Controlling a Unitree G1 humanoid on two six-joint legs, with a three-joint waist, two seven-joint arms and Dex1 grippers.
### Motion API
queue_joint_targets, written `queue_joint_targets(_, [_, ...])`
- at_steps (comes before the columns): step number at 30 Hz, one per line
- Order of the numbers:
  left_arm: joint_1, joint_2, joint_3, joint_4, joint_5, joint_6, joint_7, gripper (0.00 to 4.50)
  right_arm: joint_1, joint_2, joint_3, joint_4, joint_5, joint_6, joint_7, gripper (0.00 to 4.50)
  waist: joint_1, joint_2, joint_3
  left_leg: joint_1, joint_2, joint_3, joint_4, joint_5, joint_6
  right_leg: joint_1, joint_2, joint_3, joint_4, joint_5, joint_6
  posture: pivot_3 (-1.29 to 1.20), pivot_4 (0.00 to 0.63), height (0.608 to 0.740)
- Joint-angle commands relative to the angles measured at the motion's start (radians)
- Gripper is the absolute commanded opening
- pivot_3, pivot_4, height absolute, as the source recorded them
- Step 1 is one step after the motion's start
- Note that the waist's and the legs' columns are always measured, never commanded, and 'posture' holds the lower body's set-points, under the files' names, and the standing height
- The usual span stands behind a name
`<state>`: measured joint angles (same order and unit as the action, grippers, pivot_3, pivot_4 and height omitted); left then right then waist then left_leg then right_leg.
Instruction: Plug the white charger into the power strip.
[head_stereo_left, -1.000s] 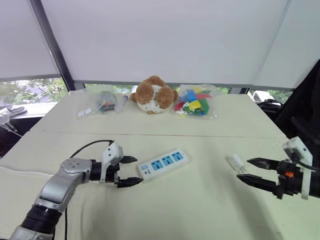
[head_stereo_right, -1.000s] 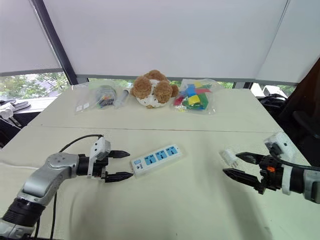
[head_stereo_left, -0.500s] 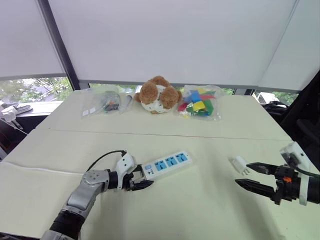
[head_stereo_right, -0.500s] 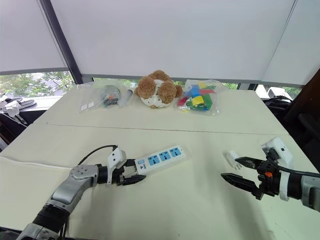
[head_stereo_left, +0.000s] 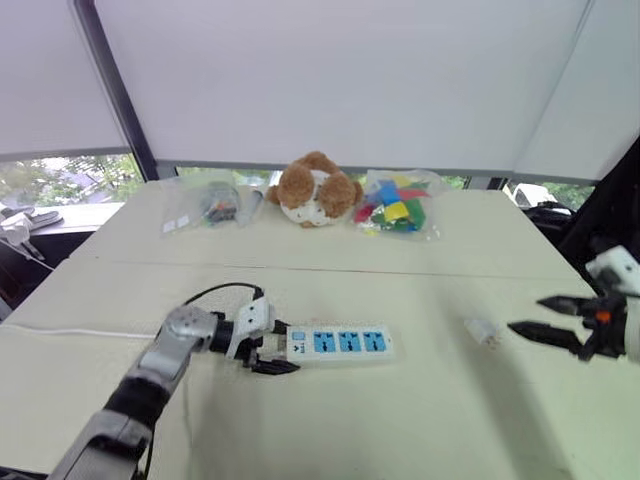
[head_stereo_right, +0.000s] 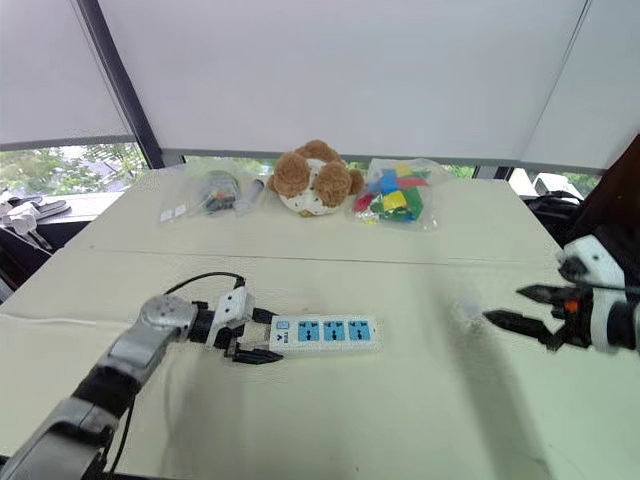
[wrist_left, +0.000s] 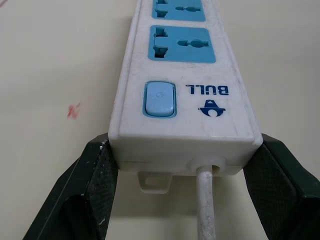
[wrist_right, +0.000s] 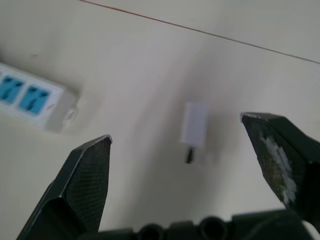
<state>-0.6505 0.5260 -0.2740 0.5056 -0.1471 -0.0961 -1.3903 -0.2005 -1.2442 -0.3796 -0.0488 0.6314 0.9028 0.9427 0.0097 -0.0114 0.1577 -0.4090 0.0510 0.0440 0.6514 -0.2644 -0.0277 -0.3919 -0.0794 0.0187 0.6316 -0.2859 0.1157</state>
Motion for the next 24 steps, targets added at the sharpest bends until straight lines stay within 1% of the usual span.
queue_joint_targets(1, [-0.028,-0.039,-0.047,0.054,0.031,-0.056,-0.061,2.99,-0.170,-0.038,0.182,0.113,-0.079,-0.005,0.076,4.50,0.002,0.000,0.000,0.000,0.000,0.000,0.000,0.000,0.000,-0.001,0.000,0.000,0.000,0.000,0.000,0.00,0.150,0.739])
queue_joint_targets(4, [-0.033,-0.077,-0.061,0.081,0.053,-0.083,-0.054,2.99,-0.427,-0.033,0.425,0.254,-0.197,0.078,0.166,4.50,0.002,0.001,0.000,-0.003,0.000,0.001,0.001,0.000,0.001,-0.004,0.000,0.001,0.000,0.000,0.000,0.00,0.150,0.739])
queue_joint_targets(5, [-0.030,-0.094,-0.067,0.066,0.059,-0.073,-0.042,2.99,-0.477,-0.040,0.476,0.309,-0.237,0.074,0.202,4.50,0.005,0.002,0.000,-0.004,0.000,0.001,0.001,0.000,0.001,-0.004,0.000,0.001,0.000,0.000,0.000,0.00,0.150,0.739])
queue_joint_targets(6, [-0.019,-0.106,-0.066,0.066,0.061,-0.079,-0.034,2.99,-0.620,0.007,0.593,0.410,-0.329,0.093,0.231,4.50,0.004,0.002,0.000,-0.005,0.000,0.001,0.002,0.000,0.001,-0.005,0.000,0.002,0.000,0.000,0.000,0.00,0.150,0.739])
queue_joint_targets(8, [0.001,-0.130,-0.064,0.057,0.068,-0.084,-0.011,2.99,-0.831,0.083,0.753,0.579,-0.461,0.099,0.294,4.50,0.004,0.003,0.000,-0.009,0.000,0.001,0.006,-0.001,0.002,-0.006,0.000,0.002,0.001,0.000,0.000,0.00,0.150,0.739])
queue_joint_targets(9, [0.011,-0.141,-0.061,0.053,0.070,-0.082,0.001,2.99,-0.916,0.123,0.810,0.660,-0.514,0.097,0.319,4.50,0.001,0.005,-0.001,-0.011,-0.001,0.001,0.008,-0.001,0.002,-0.007,0.000,0.002,0.001,0.000,0.000,0.00,0.150,0.739])
queue_joint_targets(11, [0.025,-0.158,-0.054,0.047,0.072,-0.073,0.027,2.99,-1.022,0.186,0.881,0.814,-0.603,0.045,0.354,4.50,0.007,0.007,-0.002,-0.013,-0.001,0.001,0.011,-0.003,0.005,-0.008,-0.001,0.002,0.001,0.000,0.000,0.00,0.150,0.739])
queue_joint_targets(13, [0.032,-0.169,-0.048,0.046,0.077,-0.069,0.052,2.99,-1.091,0.235,0.927,0.944,-0.669,0.007,0.392,4.50,0.019,0.007,-0.002,-0.015,-0.002,0.001,0.013,-0.003,0.005,-0.007,-0.002,0.002,0.001,0.000,0.000,0.00,0.150,0.739])
queue_joint_targets(14, [0.033,-0.174,-0.039,0.051,0.078,-0.073,0.070,2.99,-1.112,0.258,0.950,1.002,-0.704,-0.021,0.409,4.50,0.030,0.007,-0.002,-0.016,-0.003,0.001,0.014,-0.003,0.005,-0.008,-0.002,0.002,0.001,0.000,0.000,0.00,0.150,0.739])
queue_joint_targets(17, [0.037,-0.178,-0.019,0.056,0.080,-0.074,0.112,2.99,-1.148,0.321,0.996,1.140,-0.789,-0.088,0.462,4.50,0.038,0.007,-0.002,-0.018,-0.004,0.001,0.016,-0.003,0.005,-0.007,-0.003,0.002,0.001,0.000,0.000,0.00,0.150,0.739])
queue_joint_targets(22, [0.054,-0.176,-0.012,0.042,0.081,-0.068,0.141,2.99,-1.171,0.364,1.003,1.256,-0.883,-0.173,0.485,4.50,0.033,0.013,-0.002,-0.017,-0.004,0.001,0.017,-0.002,0.003,-0.006,-0.003,0.002,0.002,0.000,0.000,0.00,0.150,0.739])
queue_joint_targets(24, [0.081,-0.172,-0.007,0.020,0.077,-0.059,0.152,2.99,-1.168,0.384,1.003,1.287,-0.913,-0.167,0.501,4.50,0.028,0.015,-0.004,-0.017,-0.004,0.001,0.017,-0.002,0.003,-0.006,-0.003,0.003,0.002,0.001,0.000,0.00,0.150,0.739])
